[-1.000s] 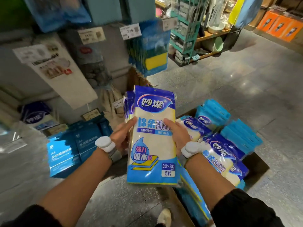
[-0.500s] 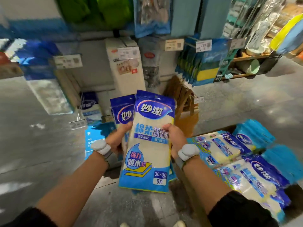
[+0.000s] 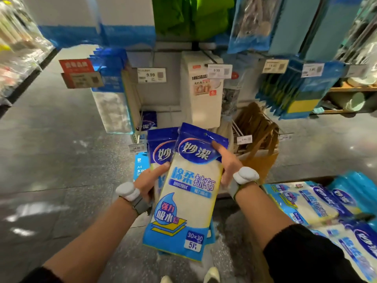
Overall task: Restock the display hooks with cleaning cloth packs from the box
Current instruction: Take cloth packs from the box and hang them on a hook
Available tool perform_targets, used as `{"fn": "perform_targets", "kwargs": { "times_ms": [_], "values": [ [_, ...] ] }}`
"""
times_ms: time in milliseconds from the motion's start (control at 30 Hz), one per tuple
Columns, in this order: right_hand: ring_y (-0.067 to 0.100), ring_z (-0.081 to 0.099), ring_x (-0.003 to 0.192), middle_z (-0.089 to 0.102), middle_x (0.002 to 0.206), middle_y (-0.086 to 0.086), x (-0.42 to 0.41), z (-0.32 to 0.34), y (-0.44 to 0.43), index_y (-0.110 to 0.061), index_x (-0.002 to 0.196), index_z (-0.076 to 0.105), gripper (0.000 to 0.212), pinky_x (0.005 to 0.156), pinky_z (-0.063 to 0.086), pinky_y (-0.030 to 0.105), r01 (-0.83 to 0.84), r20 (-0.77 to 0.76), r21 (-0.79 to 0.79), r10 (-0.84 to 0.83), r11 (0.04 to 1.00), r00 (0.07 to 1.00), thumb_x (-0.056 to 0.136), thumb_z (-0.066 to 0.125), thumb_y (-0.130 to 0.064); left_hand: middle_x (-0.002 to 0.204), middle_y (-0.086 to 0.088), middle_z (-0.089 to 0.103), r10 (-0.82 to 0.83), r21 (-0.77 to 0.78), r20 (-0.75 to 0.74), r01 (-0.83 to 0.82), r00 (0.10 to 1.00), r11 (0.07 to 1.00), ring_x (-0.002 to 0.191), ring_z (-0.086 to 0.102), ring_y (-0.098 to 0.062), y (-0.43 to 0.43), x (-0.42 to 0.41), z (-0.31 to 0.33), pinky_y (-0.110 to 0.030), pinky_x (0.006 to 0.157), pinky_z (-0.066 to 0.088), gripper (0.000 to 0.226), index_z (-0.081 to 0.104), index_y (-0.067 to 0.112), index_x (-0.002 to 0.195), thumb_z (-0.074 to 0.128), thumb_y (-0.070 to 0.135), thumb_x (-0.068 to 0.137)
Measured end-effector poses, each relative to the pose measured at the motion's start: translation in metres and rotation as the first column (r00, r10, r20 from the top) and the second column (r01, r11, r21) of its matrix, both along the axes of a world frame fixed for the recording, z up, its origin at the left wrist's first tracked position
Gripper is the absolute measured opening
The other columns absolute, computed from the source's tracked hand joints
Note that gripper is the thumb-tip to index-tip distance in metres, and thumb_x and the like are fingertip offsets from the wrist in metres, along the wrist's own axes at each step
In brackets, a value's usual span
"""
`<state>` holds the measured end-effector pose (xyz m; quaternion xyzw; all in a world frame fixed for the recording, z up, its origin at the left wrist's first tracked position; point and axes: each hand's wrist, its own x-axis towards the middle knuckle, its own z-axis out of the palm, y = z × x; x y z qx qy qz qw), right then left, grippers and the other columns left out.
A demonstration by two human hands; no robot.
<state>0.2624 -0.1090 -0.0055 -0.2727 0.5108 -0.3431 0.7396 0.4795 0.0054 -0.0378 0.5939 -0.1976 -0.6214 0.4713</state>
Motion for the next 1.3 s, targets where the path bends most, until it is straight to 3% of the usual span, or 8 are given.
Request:
{"fn": "perform_targets", "kwargs": {
  "times_ms": [233, 400, 533, 667, 833, 967, 1100, 1300],
  "values": [
    [0.042, 0.066, 0.113, 0.07, 0.12, 0.022, 0.027, -0.007, -0.012, -0.007, 0.128, 0.064, 0.049, 0.1, 0.049, 0.063, -0.096, 0.052, -0.034, 0.098, 0.995, 0.994, 0.087, 0.074, -0.033, 0.113, -0.022, 0.075, 0.095, -0.003, -0.052, -0.096, 0.994, 0.995, 0.101, 0.073, -0.042, 0.01, 0.025, -0.012, -0.059, 0.095, 0.056, 0.03, 0.07, 0.011, 0.111, 0.073, 0.03, 0.088],
    [0.04, 0.07, 0.099, 0.074, 0.111, 0.02, 0.053, -0.015, -0.044, -0.008, 0.12, 0.071, 0.053, 0.092, 0.055, 0.059, -0.23, -0.121, 0.007, 0.229, 0.973, 0.966, 0.08, 0.078, -0.042, 0.108, -0.024, 0.076, 0.2, 0.003, 0.095, -0.201, 0.975, 0.98, 0.102, 0.073, -0.045, 0.007, 0.067, -0.037, -0.064, 0.096, 0.054, 0.059, 0.079, 0.01, 0.097, 0.097, 0.047, 0.054],
    [0.044, 0.072, 0.097, 0.075, 0.106, 0.021, 0.07, -0.029, -0.07, -0.013, 0.108, 0.076, 0.047, 0.089, 0.053, 0.068, -0.314, -0.219, -0.023, 0.302, 0.949, 0.928, 0.078, 0.076, -0.05, 0.106, -0.025, 0.076, 0.317, 0.039, 0.156, -0.327, 0.935, 0.944, 0.099, 0.074, -0.045, 0.007, 0.095, -0.04, -0.061, 0.09, 0.058, 0.051, 0.074, 0.001, 0.111, 0.09, 0.032, 0.074],
    [0.042, 0.073, 0.093, 0.077, 0.098, 0.019, 0.082, -0.048, -0.077, -0.014, 0.096, 0.079, 0.03, 0.091, 0.054, 0.064, -0.372, -0.29, -0.088, 0.334, 0.924, 0.897, 0.092, 0.064, -0.04, 0.094, -0.02, 0.079, 0.386, 0.073, 0.22, -0.41, 0.896, 0.909, 0.075, 0.078, -0.031, 0.015, 0.121, -0.045, -0.04, 0.064, 0.063, 0.022, 0.072, 0.003, 0.104, 0.074, 0.021, 0.092],
    [0.026, 0.072, 0.081, 0.076, 0.083, 0.006, 0.104, -0.067, -0.081, -0.018, 0.086, 0.077, 0.023, 0.081, 0.057, 0.039, -0.547, -0.513, -0.131, 0.416, 0.827, 0.751, 0.091, 0.066, -0.037, 0.102, -0.022, 0.078, 0.522, 0.138, 0.227, -0.558, 0.822, 0.818, 0.092, 0.076, -0.044, 0.034, 0.139, -0.052, -0.059, 0.082, 0.06, 0.042, 0.071, 0.005, 0.111, 0.085, 0.03, 0.08],
    [0.039, 0.07, 0.089, 0.074, 0.097, 0.024, 0.125, -0.086, -0.078, 0.003, 0.099, 0.073, 0.031, 0.083, 0.056, 0.048, -0.613, -0.616, -0.131, 0.421, 0.779, 0.666, 0.096, 0.061, -0.025, 0.102, -0.018, 0.078, 0.55, 0.152, 0.294, -0.606, 0.782, 0.781, 0.094, 0.075, -0.042, 0.042, 0.156, -0.058, -0.065, 0.09, 0.056, 0.056, 0.073, 0.005, 0.109, 0.091, 0.041, 0.07],
    [0.045, 0.062, 0.091, 0.065, 0.101, 0.035, 0.146, -0.109, -0.083, 0.015, 0.097, 0.063, 0.041, 0.072, 0.042, 0.038, -0.659, -0.706, -0.034, 0.449, 0.752, 0.548, 0.102, 0.051, -0.024, 0.1, -0.017, 0.078, 0.55, 0.176, 0.319, -0.619, 0.771, 0.765, 0.094, 0.075, -0.04, 0.04, 0.17, -0.059, -0.062, 0.091, 0.057, 0.049, 0.073, 0.005, 0.108, 0.086, 0.04, 0.077],
    [0.022, 0.051, 0.087, 0.058, 0.093, 0.011, 0.183, -0.143, -0.089, -0.01, 0.09, 0.056, 0.023, 0.08, 0.042, 0.033, -0.644, -0.739, 0.039, 0.456, 0.764, 0.496, 0.101, 0.05, -0.03, 0.103, -0.014, 0.079, 0.584, 0.158, 0.278, -0.635, 0.763, 0.756, 0.094, 0.076, -0.039, 0.027, 0.21, -0.081, -0.061, 0.09, 0.058, 0.074, 0.074, 0.009, 0.11, 0.095, 0.055, 0.055]
  ]
}}
